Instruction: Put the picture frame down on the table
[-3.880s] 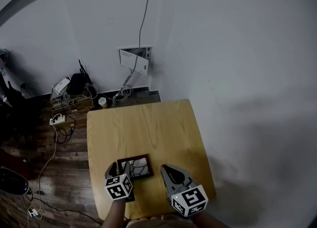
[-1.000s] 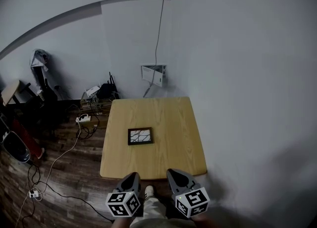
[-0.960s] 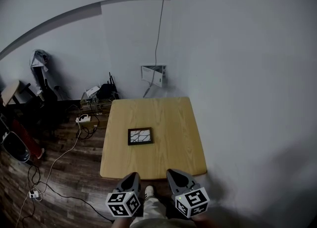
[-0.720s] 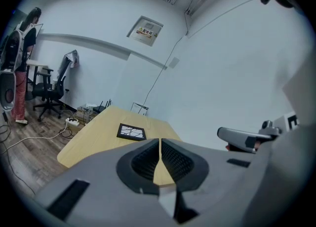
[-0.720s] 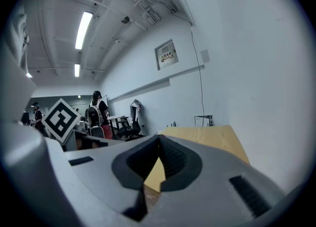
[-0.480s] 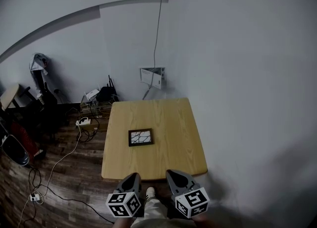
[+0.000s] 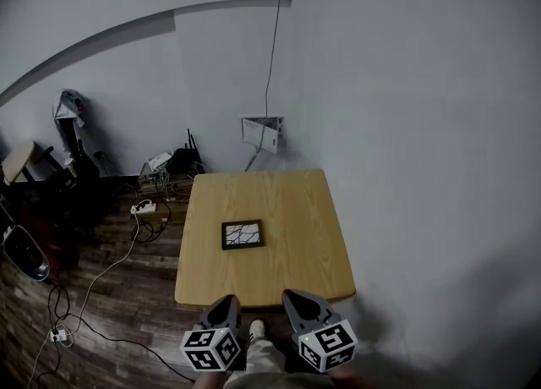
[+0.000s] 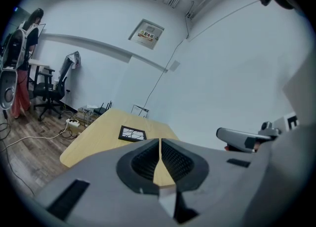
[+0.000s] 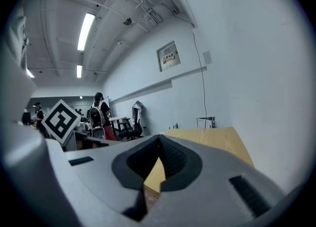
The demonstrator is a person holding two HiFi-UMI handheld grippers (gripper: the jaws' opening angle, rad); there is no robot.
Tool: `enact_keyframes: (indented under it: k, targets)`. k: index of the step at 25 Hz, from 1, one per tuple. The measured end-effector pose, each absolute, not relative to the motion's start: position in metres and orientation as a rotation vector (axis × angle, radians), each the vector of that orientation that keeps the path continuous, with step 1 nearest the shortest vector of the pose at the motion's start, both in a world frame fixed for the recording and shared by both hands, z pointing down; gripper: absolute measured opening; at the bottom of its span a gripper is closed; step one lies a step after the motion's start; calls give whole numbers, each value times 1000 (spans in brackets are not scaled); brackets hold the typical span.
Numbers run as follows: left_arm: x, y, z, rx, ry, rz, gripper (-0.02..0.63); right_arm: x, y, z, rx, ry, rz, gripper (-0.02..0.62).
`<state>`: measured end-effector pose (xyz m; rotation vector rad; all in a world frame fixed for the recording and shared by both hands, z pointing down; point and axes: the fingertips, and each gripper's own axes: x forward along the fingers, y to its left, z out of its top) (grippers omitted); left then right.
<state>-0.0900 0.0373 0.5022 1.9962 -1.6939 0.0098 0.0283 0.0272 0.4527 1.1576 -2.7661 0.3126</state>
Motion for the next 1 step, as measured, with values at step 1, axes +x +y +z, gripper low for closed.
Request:
enact_keyframes:
  k: [1]
  targets:
    - [-91,37,502,1995,-1696,8,14,28,27,452,1157,-2767,311,0]
